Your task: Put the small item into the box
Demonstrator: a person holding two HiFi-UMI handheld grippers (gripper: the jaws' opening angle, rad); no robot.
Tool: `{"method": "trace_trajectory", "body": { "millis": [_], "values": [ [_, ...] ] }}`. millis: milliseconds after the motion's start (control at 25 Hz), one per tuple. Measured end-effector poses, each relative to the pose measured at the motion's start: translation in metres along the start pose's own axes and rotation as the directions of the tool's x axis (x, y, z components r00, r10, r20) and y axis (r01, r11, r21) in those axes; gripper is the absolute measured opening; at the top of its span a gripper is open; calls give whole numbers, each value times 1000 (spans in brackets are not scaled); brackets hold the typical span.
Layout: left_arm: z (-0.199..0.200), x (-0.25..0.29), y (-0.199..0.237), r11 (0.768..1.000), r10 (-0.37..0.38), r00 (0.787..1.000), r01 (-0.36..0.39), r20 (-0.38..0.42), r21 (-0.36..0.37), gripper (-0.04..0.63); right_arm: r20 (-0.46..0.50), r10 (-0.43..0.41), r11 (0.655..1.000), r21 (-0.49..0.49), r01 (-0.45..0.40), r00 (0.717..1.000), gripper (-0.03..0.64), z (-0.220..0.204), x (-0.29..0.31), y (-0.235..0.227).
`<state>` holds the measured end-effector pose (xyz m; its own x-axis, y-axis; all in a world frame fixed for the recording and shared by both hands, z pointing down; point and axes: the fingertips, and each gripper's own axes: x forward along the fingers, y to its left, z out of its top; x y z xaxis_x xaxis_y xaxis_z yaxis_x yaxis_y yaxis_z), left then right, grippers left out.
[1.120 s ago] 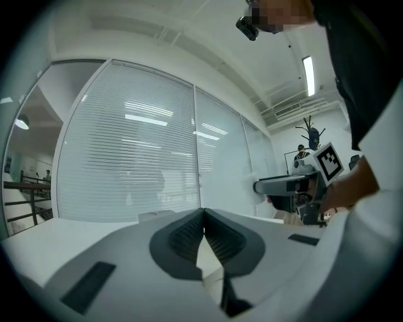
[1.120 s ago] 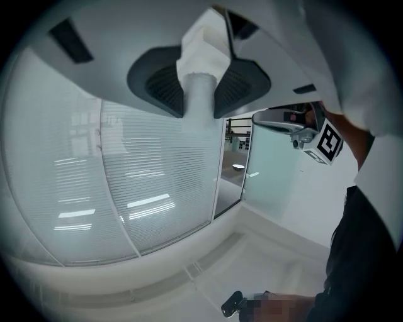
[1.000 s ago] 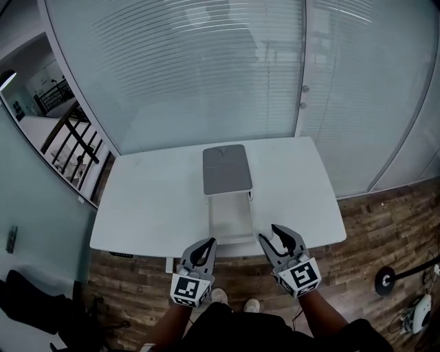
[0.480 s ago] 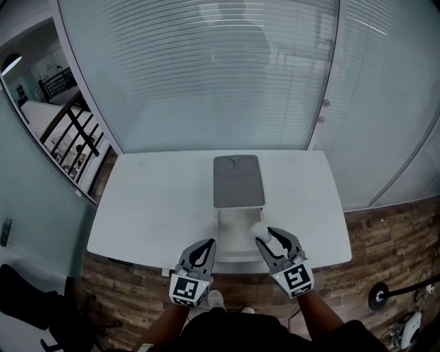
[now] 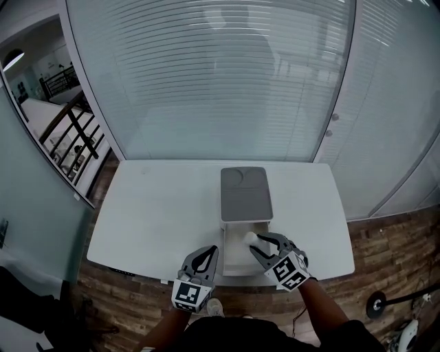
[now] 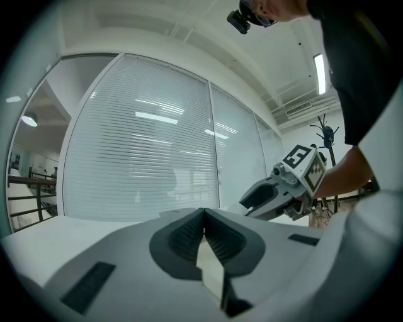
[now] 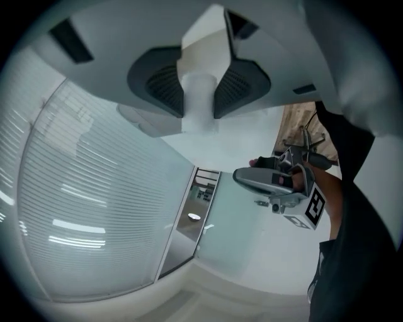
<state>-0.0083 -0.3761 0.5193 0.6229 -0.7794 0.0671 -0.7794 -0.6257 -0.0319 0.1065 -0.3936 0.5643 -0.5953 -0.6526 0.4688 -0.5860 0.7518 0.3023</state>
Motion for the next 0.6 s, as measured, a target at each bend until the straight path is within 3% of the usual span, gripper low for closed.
{"method": "trace_trajectory", "body": {
  "millis": [240,600],
  "values": [
    [-9,-2,13,1000,13,1000,-13,-1,-28,14,-187,97,988,-98,-117,978,158,-22,36,19],
    [-12,-1,27,999,22,1000,-22,-7,-30,14,-416,161,950,-181,-255,895,158,-54,77,30]
  ]
}}
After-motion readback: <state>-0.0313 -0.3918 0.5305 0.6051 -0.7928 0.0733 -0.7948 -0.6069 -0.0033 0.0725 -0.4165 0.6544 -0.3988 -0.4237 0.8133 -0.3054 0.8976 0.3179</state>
